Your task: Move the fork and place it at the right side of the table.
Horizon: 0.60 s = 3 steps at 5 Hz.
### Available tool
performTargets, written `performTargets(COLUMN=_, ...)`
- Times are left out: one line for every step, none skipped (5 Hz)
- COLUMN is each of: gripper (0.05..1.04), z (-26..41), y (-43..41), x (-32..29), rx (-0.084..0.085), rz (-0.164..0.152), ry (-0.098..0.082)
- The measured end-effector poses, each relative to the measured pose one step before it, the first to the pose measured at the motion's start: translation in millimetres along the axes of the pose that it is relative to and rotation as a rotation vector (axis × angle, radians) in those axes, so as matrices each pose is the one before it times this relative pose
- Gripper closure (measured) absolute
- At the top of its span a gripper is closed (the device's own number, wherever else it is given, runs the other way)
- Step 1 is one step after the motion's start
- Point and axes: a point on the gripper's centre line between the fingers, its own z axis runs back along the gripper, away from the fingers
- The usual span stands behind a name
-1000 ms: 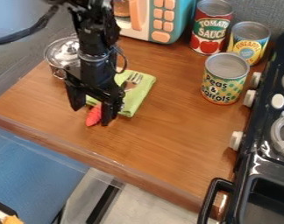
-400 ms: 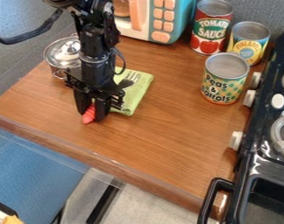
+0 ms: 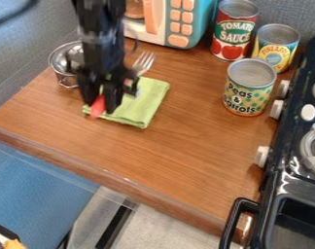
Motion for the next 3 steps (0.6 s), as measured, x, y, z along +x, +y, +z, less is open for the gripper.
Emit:
performTargets(gripper=0.668, z=12.26, y=-32.55, x=-11.17, rx=-0.0144, rz=-0.0454, ry=-0.0247)
performTargets(gripper=0.668, z=-26.93, y=-28.31, x=-14.96, rx=-0.0067, rz=-0.0423, ry=0.0683)
performTargets(gripper=0.668, z=-30.23, y=-14.06, x=-3.12, rx=0.0217, rz=-0.0092, ry=0.0590)
